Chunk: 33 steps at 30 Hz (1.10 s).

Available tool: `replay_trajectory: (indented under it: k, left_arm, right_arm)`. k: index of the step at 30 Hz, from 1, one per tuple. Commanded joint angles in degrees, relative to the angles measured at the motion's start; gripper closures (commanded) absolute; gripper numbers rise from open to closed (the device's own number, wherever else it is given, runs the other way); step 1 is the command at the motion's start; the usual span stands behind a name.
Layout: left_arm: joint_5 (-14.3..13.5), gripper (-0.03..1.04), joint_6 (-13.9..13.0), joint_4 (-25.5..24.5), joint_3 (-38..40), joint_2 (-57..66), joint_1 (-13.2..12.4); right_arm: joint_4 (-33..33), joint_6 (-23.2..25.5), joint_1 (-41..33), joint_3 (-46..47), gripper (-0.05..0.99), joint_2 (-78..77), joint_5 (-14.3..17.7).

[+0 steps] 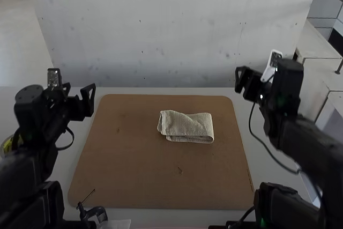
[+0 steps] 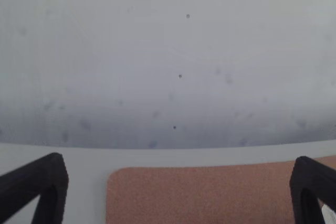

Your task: Fold the towel.

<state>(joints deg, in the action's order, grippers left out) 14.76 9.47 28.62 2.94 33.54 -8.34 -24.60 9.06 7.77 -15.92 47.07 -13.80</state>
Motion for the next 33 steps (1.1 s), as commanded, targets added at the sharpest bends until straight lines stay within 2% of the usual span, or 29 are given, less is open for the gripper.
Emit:
replay_trajectory:
  k: [1,2,4,6,7,10,15,19,23,25,26,28,33]
  left_arm:
    - [-3.7,0.06,-0.4,-1.5,-2.9,-10.5,0.3]
    - [-4.5,0.06,-0.5,-4.5,-3.1,-13.6,0.3]
    - [-4.6,0.03,-0.7,-12.4,-3.1,-21.6,0.4]
    - [-4.5,0.03,-1.7,-18.3,-3.2,-27.3,1.5]
    - [-4.7,0.03,-2.8,-17.9,-3.2,-26.7,1.7]
    - [-4.7,0.02,-2.9,-18.3,-3.1,-27.0,1.7]
    - [-5.0,0.02,-2.0,-19.4,-2.9,-26.4,1.6]
    - [-5.0,0.03,-1.7,-19.5,-2.9,-26.4,1.5]
    - [-5.0,0.03,-1.5,-19.5,-2.9,-25.8,1.4]
    - [-5.0,0.02,-1.4,-19.6,-2.9,-25.8,1.4]
    - [-4.8,0.01,-1.3,-19.6,-2.9,-25.8,1.5]
    - [-4.8,0.01,-1.2,-19.6,-2.9,-25.8,1.4]
    - [-4.8,0.02,-1.2,-19.6,-2.9,-25.8,1.4]
  right_arm:
    - [-2.3,-2.4,1.7,3.9,-0.02,-3.6,1.3]
    - [-2.7,-2.5,2.0,4.9,-0.02,-4.6,1.3]
    - [-3.1,-3.7,2.2,7.7,-0.02,-7.5,1.3]
    - [-3.5,-4.4,2.2,10.6,-0.02,-11.2,1.4]
    - [-4.1,-4.4,2.2,11.5,-0.02,-12.5,1.4]
    - [-3.3,-4.1,2.2,13.0,-0.02,-16.3,1.4]
    - [0.3,-2.6,0.4,14.2,-0.02,-21.1,1.4]
    - [-0.4,-3.0,-0.7,16.0,-0.02,-25.7,1.4]
    - [13.8,-5.2,-1.6,16.2,-0.02,-37.9,0.6]
    - [14.1,-5.1,-1.3,16.1,-0.01,-37.6,0.3]
    - [14.1,-5.0,-0.9,16.0,-0.01,-37.2,-0.3]
    - [14.2,-4.7,-0.7,16.0,-0.01,-37.1,-4.0]
    - [14.7,-4.7,-0.7,16.0,-0.01,-37.6,-4.6]
